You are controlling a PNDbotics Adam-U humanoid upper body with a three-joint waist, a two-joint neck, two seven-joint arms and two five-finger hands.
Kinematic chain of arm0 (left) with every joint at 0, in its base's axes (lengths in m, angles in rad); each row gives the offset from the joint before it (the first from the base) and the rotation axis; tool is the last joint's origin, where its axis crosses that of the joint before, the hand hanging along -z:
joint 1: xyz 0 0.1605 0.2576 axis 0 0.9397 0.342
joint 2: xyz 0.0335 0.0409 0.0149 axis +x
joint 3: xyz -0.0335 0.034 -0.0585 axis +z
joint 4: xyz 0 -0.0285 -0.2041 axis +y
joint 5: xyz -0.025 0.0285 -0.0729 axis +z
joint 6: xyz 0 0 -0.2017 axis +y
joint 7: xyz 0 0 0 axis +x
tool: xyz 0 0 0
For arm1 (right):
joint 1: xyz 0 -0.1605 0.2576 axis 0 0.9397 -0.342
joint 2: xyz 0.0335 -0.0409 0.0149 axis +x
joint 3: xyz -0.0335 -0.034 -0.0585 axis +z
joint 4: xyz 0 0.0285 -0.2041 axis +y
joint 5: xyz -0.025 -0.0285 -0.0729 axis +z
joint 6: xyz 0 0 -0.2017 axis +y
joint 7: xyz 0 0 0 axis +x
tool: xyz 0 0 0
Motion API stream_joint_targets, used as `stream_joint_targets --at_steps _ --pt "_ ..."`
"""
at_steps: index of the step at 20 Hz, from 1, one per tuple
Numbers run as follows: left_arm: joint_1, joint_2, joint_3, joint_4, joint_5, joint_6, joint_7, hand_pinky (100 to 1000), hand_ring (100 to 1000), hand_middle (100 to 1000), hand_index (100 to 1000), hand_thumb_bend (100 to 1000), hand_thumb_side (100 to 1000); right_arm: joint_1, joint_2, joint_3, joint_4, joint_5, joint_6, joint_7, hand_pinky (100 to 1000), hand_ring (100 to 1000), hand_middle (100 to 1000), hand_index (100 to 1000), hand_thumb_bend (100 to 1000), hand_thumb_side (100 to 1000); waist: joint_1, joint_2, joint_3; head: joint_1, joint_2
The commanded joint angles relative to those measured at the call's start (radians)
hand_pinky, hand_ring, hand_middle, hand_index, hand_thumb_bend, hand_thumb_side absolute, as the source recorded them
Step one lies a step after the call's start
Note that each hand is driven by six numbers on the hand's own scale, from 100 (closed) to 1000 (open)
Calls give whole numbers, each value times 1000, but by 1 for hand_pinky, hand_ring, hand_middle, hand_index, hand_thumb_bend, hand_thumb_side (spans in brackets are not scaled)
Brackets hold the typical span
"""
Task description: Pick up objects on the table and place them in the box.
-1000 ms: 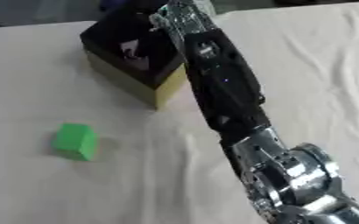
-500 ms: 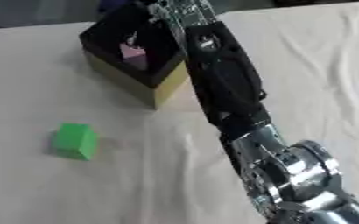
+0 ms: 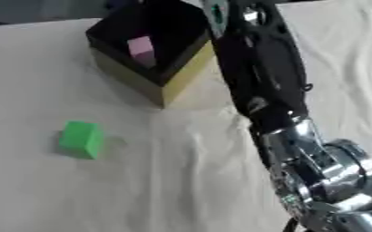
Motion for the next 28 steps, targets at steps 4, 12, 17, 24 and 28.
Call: stream_joint_targets --at_steps 4,12,17,24,28 --pt "-102 224 -71 -18 -226 94 -64 741 755 726 786 100 813 39 -155 71 -171 -287 14 -114 857 853 748 862 100 775 2 -28 -9 23 18" --pt "-233 400 -200 -18 -291 144 -394 779 800 761 837 123 855 115 -248 107 -323 -501 30 -214 856 844 746 857 100 776 4 -26 -23 36 17" --pt "-293 443 -267 -8 -311 141 -569 794 828 791 865 303 826 153 -276 104 -367 -549 44 -215 858 844 744 855 100 802 6 -23 -31 36 15" --pt "-390 442 -388 28 -324 153 -720 812 843 789 858 455 821 179 -282 95 -399 -574 63 -208 861 842 743 856 100 827 16 -26 -41 38 12" --pt "-425 427 -439 50 -321 168 -823 828 860 803 861 538 785 181 -281 96 -406 -579 67 -199 863 843 745 856 100 844 20 -27 -45 36 13"
